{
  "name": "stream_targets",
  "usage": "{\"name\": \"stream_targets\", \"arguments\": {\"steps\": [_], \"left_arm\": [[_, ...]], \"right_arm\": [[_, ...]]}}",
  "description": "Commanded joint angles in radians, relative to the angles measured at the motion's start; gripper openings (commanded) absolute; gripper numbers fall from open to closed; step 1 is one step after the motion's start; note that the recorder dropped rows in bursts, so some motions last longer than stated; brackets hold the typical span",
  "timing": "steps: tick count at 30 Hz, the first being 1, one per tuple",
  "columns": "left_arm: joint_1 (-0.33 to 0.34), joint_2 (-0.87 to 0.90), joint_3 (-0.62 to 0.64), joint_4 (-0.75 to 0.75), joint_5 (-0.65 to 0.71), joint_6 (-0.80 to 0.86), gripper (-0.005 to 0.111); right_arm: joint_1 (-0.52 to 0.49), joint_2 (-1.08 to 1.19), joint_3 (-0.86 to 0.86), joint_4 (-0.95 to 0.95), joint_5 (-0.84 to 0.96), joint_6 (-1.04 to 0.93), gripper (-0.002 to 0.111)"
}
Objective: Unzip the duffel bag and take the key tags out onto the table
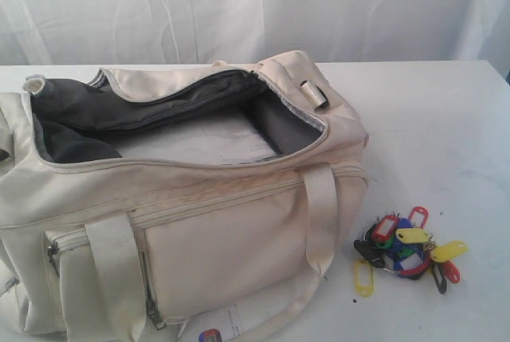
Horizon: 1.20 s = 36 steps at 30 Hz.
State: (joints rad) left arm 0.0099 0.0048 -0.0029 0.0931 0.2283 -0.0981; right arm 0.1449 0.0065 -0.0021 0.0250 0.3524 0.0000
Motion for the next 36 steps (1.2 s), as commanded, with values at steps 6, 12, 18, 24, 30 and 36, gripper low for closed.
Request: {"name": "stream_targets", "arguments": {"steps": [6,12,18,24,30,36], "left_arm": [[0.002,-0.005,0.003,-0.006,0.004,-0.008,0.0],[0.002,-0.005,0.003,-0.006,0.004,-0.008,0.0],[0.002,-0.005,0.003,-0.006,0.004,-0.008,0.0],[0.002,-0.005,0.003,-0.006,0.004,-0.008,0.0],[0.002,-0.005,0.003,-0.006,0.004,-0.008,0.0],[0.002,-0.005,0.003,-0.006,0.004,-0.008,0.0]], "right_arm": [[0.042,-0.007,0.002,0.003,-0.014,0.0,0.0],[0.042,-0.007,0.002,0.003,-0.014,0.0,0.0],[0.042,-0.007,0.002,0.003,-0.014,0.0,0.0],[0.042,-0.007,0.002,0.003,-0.014,0.0,0.0],[0.042,-0.007,0.002,0.003,-0.014,0.0,0.0],[0.042,-0.007,0.002,0.003,-0.014,0.0,0.0]]}}
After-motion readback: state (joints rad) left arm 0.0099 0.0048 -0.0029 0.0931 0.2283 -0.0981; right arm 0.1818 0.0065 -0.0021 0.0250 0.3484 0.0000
